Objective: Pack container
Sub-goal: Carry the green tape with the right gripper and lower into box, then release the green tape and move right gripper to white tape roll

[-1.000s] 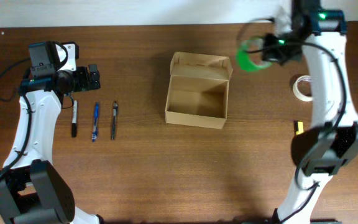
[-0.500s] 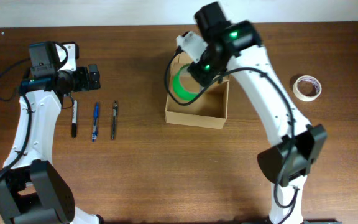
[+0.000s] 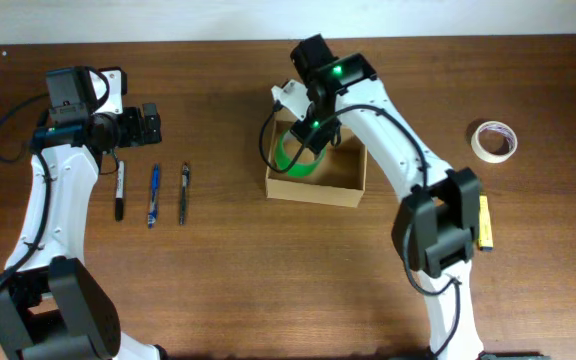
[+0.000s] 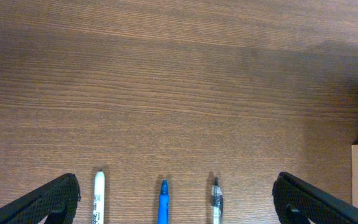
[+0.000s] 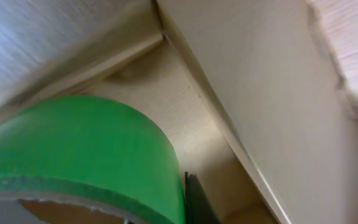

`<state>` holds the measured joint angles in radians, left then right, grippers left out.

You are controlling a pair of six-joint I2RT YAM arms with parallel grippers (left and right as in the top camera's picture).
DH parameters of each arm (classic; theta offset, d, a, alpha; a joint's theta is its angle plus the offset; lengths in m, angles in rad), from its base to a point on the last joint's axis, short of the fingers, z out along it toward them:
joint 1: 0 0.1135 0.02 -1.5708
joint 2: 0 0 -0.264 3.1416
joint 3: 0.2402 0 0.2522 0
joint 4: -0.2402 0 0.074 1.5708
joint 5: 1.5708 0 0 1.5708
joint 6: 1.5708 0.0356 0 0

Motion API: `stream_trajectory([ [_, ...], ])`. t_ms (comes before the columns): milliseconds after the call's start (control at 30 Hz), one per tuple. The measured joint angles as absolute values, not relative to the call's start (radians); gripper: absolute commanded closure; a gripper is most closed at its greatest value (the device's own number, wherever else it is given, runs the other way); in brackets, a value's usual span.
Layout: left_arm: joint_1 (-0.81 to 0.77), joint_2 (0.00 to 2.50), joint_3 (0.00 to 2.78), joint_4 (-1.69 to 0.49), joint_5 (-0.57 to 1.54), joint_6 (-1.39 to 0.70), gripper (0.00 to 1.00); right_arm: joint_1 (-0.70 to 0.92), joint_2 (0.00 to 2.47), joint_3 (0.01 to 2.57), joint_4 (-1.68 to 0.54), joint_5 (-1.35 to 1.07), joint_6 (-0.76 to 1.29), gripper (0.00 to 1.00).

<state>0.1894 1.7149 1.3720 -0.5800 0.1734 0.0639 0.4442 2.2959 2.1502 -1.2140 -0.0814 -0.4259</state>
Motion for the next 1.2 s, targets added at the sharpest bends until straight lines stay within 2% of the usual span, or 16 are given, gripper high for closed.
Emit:
stream_trajectory([
  [300, 0.189, 1.715, 1.372, -0.58, 0.173, 0.064, 0.0, 0.444, 2.4, 2.15, -1.172, -0.078, -0.419, 0.95],
  [333, 0.189, 1.715, 1.372, -0.58, 0.173, 0.064, 0.01, 0.444, 2.405, 2.15, -1.171, -0.078, -0.419, 0.91],
  [400, 0.189, 1.715, 1.372, -0.58, 0.173, 0.064, 0.01, 0.444, 2.41, 2.148, -1.164, -0.075, -0.416, 0.69],
  [700, 0.189, 1.715, 1.372, -0.58, 0.173, 0.064, 0.01, 0.444, 2.41, 2.148, -1.197, -0.075, -0.418, 0.68],
  [767, 0.189, 1.715, 1.372, -0.58, 0.173, 0.064, 0.01, 0.444, 2.407, 2.151, -1.237, -0.075, -0.417, 0.65],
  [833, 0.189, 1.715, 1.372, -0.58, 0.173, 0.064, 0.01, 0.444, 2.397, 2.175, -1.28, -0.076, -0.414, 0.59],
  [933, 0.189, 1.715, 1.372, -0.58, 0.173, 0.064, 0.01, 0.444, 2.335, 2.217, -1.312, -0.076, -0.413, 0.47],
  [1100, 0.189, 1.715, 1.372, -0.58, 0.173, 0.064, 0.01, 0.43, 2.075, 2.261, -1.304, -0.051, -0.348, 0.38],
  [1200, 0.189, 1.715, 1.372, -0.58, 0.174, 0.064, 0.01, 0.351, 1.885, 2.298, -1.295, -0.025, -0.276, 0.37],
])
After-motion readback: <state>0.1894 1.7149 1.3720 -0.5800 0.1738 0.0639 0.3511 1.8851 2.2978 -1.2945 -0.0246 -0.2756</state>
